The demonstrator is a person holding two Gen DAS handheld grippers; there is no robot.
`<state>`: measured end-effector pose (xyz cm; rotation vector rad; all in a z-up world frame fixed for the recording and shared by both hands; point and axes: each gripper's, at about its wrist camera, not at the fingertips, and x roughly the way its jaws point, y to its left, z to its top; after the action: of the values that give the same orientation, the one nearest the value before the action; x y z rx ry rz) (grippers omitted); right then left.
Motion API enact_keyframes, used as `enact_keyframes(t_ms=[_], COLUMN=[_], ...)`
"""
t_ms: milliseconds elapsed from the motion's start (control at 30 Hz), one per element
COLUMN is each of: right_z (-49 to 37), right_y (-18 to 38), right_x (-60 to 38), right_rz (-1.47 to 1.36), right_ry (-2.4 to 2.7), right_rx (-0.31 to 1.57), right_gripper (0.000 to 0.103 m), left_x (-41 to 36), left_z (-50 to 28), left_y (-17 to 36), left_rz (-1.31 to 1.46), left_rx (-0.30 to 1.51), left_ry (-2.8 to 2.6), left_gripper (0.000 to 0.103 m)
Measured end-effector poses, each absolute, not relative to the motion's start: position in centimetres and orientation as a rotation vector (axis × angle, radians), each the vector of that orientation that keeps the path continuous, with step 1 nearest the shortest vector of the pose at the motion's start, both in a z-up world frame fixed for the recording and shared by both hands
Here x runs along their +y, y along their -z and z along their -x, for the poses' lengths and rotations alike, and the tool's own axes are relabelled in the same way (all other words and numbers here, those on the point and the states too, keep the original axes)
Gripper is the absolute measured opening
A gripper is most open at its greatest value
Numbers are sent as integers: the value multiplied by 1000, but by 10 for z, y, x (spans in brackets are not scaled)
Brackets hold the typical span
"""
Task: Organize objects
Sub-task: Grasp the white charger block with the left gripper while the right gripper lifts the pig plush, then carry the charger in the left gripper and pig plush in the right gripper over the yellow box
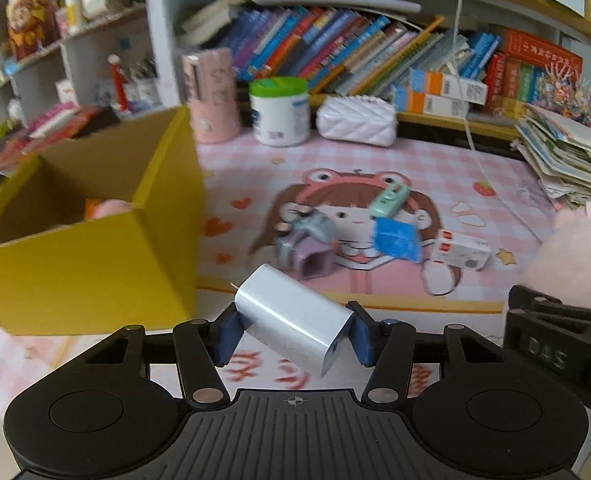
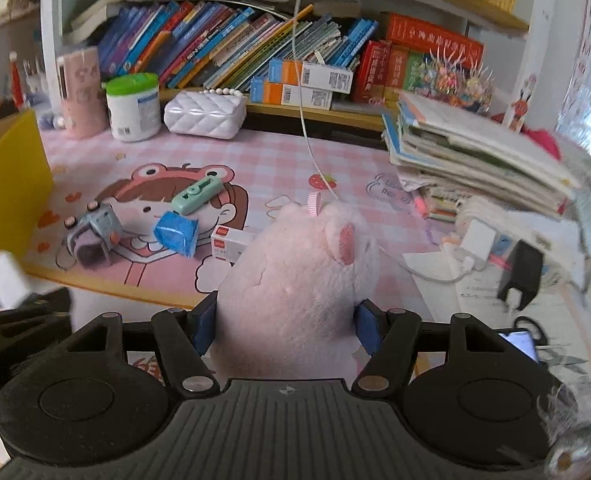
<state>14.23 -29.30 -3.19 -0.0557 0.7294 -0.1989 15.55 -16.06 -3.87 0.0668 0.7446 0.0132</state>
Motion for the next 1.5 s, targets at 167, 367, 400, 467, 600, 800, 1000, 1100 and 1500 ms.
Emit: enact_keyframes(t_ms=[167,367,400,467,600,800,1000,1100,1500], right_z=[-136,-117,-113,-105,-88,-65,-45,-38,-13], right_y=[27,20,19,16,16,17,17,17,14], right_x=[-255,-197,-186,-167,-135,-96,-70,-60,-21], right_rz=[102,168,177,192,218,204,178,165,148], right_ry=[201,181,177,168,134,93,76,76,57], right_rx=[714,698,695,689,688,703,703,705,692], right_gripper=[65,65,65,65,65,65,65,65,65], left_x=[-127,-81,-73,-57,-24,14,40,51,87], left_z=[-137,-111,-106,-96,-80,-55,-38,-30,-6], left_y=[32,30,30,29,31,28,25,23,18], left_rz=[-80,-68,-66,-62,-48,-41,-52,-57,-58], left_rx=[721,717,717,716,732,731,720,711,681], left_ry=[-95,-148,-157,-178,-215,-243,-238,-234,-227], left_gripper=[54,54,54,54,54,54,54,54,54])
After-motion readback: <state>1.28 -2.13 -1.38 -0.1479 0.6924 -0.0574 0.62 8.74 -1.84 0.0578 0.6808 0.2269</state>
